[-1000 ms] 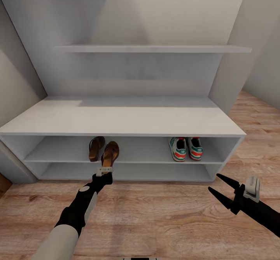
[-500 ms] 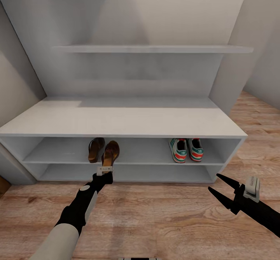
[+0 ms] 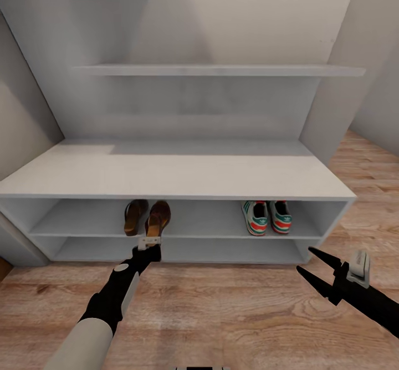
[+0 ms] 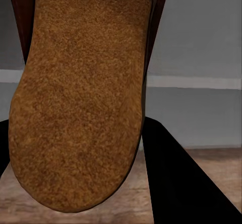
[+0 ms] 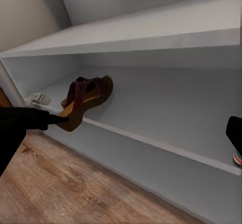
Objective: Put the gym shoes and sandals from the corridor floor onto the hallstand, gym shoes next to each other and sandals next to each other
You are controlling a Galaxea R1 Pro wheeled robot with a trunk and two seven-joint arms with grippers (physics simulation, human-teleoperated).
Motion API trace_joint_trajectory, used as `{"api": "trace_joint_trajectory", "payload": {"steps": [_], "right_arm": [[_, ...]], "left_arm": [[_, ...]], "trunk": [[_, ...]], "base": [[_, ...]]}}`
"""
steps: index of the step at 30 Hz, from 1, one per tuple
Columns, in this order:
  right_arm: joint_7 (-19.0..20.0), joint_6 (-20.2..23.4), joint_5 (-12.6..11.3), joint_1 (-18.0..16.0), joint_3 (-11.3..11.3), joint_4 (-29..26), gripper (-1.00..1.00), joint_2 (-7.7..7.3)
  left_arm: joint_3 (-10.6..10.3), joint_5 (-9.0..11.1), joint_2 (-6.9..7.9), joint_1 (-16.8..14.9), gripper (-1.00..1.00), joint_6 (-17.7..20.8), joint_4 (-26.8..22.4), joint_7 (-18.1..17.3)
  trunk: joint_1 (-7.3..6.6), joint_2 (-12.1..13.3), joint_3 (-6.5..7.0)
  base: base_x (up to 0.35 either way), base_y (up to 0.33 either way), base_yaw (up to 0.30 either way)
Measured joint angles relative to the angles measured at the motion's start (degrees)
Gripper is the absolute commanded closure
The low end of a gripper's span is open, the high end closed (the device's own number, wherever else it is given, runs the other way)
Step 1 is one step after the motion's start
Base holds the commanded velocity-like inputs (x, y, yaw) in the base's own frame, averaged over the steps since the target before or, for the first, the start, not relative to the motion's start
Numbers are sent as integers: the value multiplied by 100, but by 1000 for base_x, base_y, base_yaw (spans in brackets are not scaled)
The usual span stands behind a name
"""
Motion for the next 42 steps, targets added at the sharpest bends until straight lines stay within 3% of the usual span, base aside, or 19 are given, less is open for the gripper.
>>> {"api": "trace_joint_trajectory", "payload": {"steps": [17, 29, 42], "right_arm": [[0, 0, 3, 0, 23, 0, -100, 8], [-1, 0, 113, 0, 189, 0, -100, 22], [0, 0, 132, 0, 213, 0, -100, 25]], "left_arm": [[0, 0, 4, 0, 100, -29, 7, -5], [0, 0, 6, 0, 100, -31, 8, -5], [12, 0, 14, 0, 100, -33, 8, -4]], "trunk": [[2, 0, 0], [2, 0, 0], [1, 0, 0]], "base": [[43, 0, 0], [9, 0, 0], [138, 0, 0]]}}
